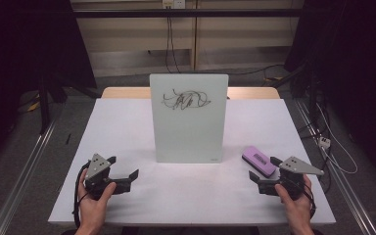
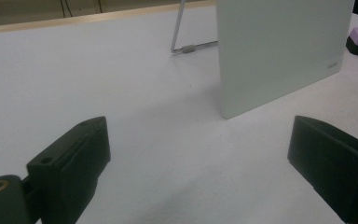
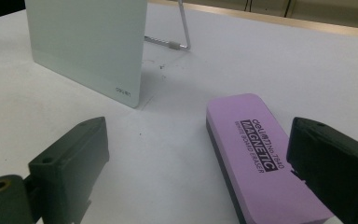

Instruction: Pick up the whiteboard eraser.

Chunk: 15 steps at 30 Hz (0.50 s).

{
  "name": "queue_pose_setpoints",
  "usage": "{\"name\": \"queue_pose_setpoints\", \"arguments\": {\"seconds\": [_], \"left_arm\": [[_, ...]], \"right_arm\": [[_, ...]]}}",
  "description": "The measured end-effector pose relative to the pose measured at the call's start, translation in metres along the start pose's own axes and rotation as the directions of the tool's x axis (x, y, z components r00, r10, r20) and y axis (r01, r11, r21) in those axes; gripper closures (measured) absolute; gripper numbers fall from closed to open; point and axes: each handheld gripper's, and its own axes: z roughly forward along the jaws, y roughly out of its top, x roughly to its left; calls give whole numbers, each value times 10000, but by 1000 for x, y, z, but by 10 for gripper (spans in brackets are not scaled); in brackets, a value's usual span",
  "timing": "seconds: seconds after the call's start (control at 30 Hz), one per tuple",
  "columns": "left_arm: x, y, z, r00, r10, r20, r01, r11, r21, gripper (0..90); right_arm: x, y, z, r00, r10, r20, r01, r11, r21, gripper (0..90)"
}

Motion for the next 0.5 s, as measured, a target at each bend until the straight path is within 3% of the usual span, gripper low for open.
{"name": "queue_pose_setpoints", "arguments": {"seconds": [0.23, 0.4, 0.5], "left_arm": [[-2, 1, 1, 9999, 84, 72, -84, 10000, -14, 56], [-3, 1, 2, 9999, 95, 58, -95, 9999, -41, 56], [-3, 1, 2, 9994, 220, 249, -219, 9997, -58, 54]], "right_arm": [[-1, 0, 0, 9999, 24, -101, -23, 10000, 20, 49], [-2, 0, 3, 9989, -70, -462, 91, 9989, 464, 61], [-2, 2, 2, 9994, -83, -336, 97, 9991, 417, 64]]}}
